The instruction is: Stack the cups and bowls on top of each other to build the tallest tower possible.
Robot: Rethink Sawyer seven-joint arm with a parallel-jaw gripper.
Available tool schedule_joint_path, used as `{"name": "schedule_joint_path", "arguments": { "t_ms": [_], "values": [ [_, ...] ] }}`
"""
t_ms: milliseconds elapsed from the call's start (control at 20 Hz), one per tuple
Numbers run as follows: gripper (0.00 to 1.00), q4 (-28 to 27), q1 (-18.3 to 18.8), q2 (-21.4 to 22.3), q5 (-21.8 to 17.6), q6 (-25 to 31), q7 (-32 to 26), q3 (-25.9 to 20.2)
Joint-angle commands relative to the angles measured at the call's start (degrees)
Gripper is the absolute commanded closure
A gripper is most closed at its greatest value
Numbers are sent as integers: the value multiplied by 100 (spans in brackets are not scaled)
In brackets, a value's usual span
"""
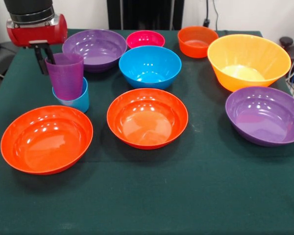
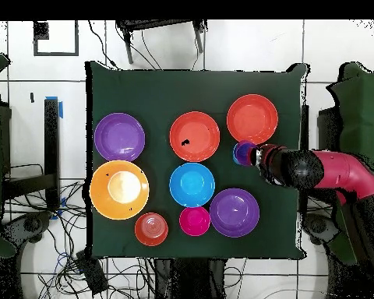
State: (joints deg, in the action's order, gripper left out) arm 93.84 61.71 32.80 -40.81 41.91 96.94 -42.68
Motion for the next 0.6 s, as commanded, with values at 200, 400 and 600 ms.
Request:
{"name": "schedule_joint_path", "arguments": {
  "t_ms": [200,400,600],
  "values": [
    [100,293,-125,46,-209,434,-1359,0],
    [100,326,-120,65,-200,426,-1324,4],
    [100,368,-105,80,-199,413,-1310,6]
  ]
}}
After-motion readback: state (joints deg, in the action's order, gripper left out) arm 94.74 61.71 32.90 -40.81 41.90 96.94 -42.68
